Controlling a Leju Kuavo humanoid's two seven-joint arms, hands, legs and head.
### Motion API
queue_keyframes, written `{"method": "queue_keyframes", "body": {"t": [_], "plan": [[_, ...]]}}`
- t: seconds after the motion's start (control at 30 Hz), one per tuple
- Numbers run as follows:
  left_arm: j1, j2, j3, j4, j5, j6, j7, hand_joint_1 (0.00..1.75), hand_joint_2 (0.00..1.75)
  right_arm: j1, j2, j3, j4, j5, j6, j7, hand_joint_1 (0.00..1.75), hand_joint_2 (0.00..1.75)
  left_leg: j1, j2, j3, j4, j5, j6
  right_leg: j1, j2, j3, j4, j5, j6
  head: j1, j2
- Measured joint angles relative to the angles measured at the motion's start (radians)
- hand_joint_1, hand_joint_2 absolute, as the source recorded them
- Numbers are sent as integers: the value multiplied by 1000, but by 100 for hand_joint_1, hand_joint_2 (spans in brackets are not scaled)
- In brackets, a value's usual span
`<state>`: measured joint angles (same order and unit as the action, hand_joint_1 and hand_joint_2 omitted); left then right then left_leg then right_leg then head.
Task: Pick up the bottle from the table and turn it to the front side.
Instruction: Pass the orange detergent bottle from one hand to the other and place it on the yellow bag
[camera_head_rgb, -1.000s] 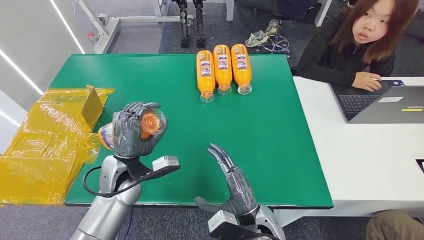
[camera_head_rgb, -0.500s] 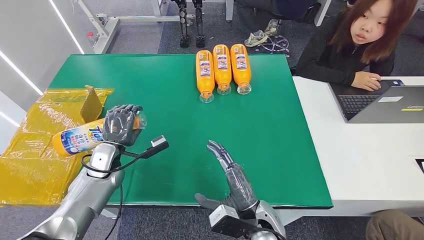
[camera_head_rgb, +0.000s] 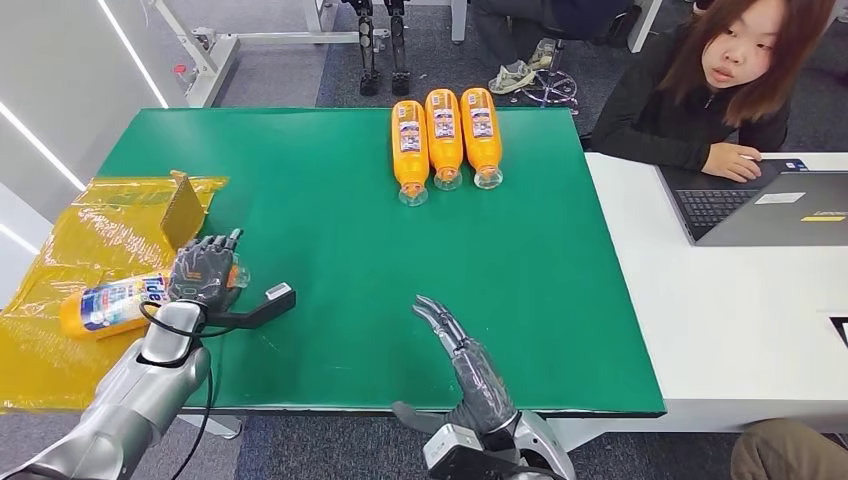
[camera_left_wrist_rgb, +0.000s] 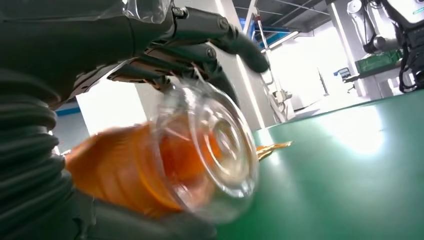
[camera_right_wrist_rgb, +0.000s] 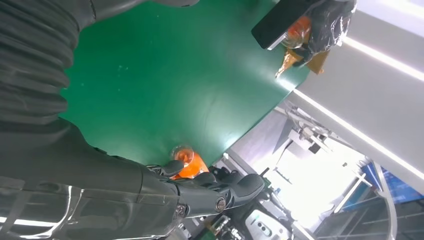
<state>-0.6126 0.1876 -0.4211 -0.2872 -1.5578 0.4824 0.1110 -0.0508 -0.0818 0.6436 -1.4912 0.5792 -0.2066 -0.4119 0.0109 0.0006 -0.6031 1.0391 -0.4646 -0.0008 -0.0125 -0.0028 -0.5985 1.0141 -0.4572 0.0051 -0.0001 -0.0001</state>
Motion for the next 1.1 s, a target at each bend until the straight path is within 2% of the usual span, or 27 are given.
{"method": "queue_keyframes", "body": {"t": [0.23,0.43,0.5,0.57,0.67,0.77,0.83,0.93,1.1], "plan": [[11,26,3,15,20,14,-2,0,175,-10,-2,4,15,-4,25,-19,0,175,0,0,0,0,0,0,0,0,0,0,0,0,0,0],[16,32,35,17,47,80,-61,0,175,-26,-4,7,29,-12,27,-28,0,175,0,0,0,0,0,0,0,0,0,0,0,0,0,0],[17,28,55,16,76,118,-114,0,175,-29,-4,7,29,-16,26,-24,0,175,0,0,0,0,0,0,0,0,0,0,0,0,0,0],[18,18,83,12,127,139,-203,0,175,-32,-4,7,29,-17,25,-14,0,175,0,0,0,0,0,0,0,0,0,0,0,0,0,0],[23,-14,144,-16,270,125,-421,0,175,-34,-4,6,28,-15,17,5,0,175,0,-1,0,0,0,0,0,-1,0,0,0,0,0,0],[44,-59,202,-91,443,44,-627,0,175,-23,-4,-2,20,-7,-2,15,0,175,-1,-1,0,1,0,0,0,-1,0,-1,0,0,0,0],[71,-89,217,-178,566,-35,-721,0,175,-8,-7,-13,6,-2,-17,19,0,175,-1,-1,0,1,0,0,-1,-1,0,-1,0,0,0,0],[117,-122,217,-329,757,-155,-783,0,175,13,-10,-32,-13,0,-36,23,0,175,-1,0,0,1,-1,0,-1,0,0,-1,0,0,0,0],[190,-156,187,-600,1108,-399,-810,0,175,54,-23,-65,-46,1,-71,21,0,175,-1,-1,0,1,-1,0,0,-1,0,-1,0,0,0,0]]}}
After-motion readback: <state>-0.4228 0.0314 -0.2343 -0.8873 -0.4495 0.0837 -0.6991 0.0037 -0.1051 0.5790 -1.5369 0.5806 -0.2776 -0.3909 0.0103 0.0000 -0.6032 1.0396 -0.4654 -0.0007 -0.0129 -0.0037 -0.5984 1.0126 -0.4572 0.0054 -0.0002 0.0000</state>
